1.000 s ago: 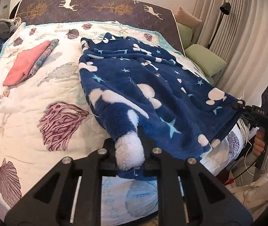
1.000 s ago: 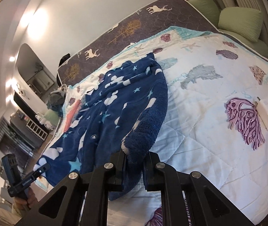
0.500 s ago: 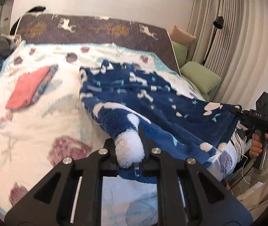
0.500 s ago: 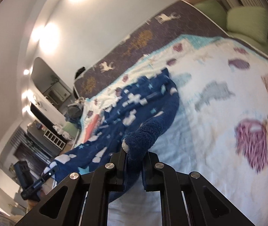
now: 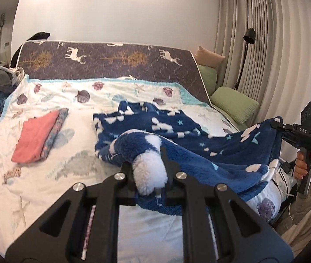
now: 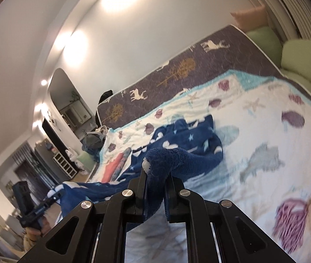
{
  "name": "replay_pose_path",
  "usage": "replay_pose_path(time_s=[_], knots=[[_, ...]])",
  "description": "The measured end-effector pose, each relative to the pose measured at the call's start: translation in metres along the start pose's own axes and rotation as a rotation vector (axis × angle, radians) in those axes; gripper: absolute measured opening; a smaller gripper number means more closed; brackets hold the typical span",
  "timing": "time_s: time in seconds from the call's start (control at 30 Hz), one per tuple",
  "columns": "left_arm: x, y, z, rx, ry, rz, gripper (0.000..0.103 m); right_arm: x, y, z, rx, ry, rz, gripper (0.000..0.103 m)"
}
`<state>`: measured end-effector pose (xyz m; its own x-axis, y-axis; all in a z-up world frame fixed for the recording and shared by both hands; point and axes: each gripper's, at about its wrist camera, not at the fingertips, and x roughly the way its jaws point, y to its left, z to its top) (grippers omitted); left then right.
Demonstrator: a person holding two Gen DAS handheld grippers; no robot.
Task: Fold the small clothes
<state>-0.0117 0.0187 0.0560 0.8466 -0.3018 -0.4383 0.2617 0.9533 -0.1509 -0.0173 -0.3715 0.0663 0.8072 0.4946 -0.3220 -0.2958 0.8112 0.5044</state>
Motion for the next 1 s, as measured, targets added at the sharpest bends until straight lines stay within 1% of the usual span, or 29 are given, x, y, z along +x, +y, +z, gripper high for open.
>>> replay_pose_path(time_s=[0.13,0.27,0.33,0.43,0.5,0.63,0.73,0.8,0.93,1.0], knots=[[0.011,0.002,0.018,0.008,-0.039,0.021,0.015,0.01,0.005,0.022,-0.032,-0.039,0.011,0.01],[0.026,0.008,0.038,0.004,-0.092,0.047,0.015,0.026,0.004,0.043,-0.035,-0.072,0.026,0.01],[0.035,0.01,0.045,0.009,-0.101,0.063,0.015,0.037,0.004,0.055,-0.032,-0.078,0.032,0.01],[0.05,0.016,0.061,0.021,-0.113,0.075,0.015,0.055,0.005,0.074,-0.052,-0.092,0.012,0.01],[0.06,0.019,0.072,0.03,-0.13,0.102,0.015,0.068,0.007,0.088,-0.068,-0.103,-0.002,0.01],[0.083,0.031,0.097,0.006,-0.159,0.135,0.015,0.095,0.008,0.113,-0.083,-0.13,-0.02,0.01],[0.1,0.037,0.11,0.003,-0.157,0.147,0.015,0.111,0.007,0.129,-0.066,-0.154,-0.029,0.01],[0.115,0.04,0.119,0.018,-0.151,0.172,0.015,0.122,0.003,0.138,-0.047,-0.169,-0.033,0.01],[0.145,0.045,0.13,0.044,-0.128,0.212,0.015,0.149,-0.002,0.148,-0.035,-0.193,-0.08,0.01],[0.16,0.05,0.134,0.037,-0.116,0.232,0.015,0.163,-0.004,0.154,-0.038,-0.186,-0.1,0.01]])
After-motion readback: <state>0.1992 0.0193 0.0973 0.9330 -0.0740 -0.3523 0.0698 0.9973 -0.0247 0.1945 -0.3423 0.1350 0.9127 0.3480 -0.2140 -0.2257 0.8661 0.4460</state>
